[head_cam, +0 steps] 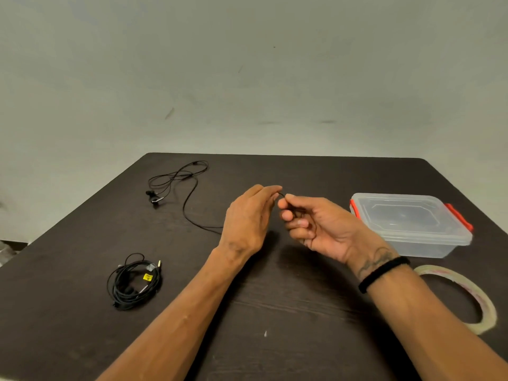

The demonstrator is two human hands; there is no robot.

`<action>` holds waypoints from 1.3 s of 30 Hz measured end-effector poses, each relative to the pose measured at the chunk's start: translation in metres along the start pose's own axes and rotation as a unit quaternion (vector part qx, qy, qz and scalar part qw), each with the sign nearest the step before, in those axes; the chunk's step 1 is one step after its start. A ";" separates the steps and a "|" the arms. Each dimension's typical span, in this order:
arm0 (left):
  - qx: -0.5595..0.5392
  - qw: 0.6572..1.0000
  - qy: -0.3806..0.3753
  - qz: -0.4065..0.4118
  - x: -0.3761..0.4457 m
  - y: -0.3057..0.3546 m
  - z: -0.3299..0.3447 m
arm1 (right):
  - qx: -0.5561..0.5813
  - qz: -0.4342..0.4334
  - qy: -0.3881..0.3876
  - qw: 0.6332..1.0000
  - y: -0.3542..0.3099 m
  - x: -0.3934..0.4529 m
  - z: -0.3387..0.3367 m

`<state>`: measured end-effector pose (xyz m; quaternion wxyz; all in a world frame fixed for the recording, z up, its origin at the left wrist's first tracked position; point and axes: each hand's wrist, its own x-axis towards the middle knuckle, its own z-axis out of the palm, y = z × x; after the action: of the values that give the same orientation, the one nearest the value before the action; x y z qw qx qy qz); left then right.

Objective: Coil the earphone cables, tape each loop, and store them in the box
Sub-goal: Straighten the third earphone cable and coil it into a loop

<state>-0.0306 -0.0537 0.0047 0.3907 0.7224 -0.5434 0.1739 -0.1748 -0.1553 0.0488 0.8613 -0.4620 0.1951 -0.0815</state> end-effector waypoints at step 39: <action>-0.202 0.972 -0.061 -0.108 0.004 0.017 -0.013 | -0.328 -0.213 0.183 0.902 0.005 -0.002 0.002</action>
<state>-0.0425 -0.0481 0.0215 0.5109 0.6924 -0.5088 -0.0268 -0.1766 -0.1506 0.0461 0.5725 -0.7255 0.2625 -0.2774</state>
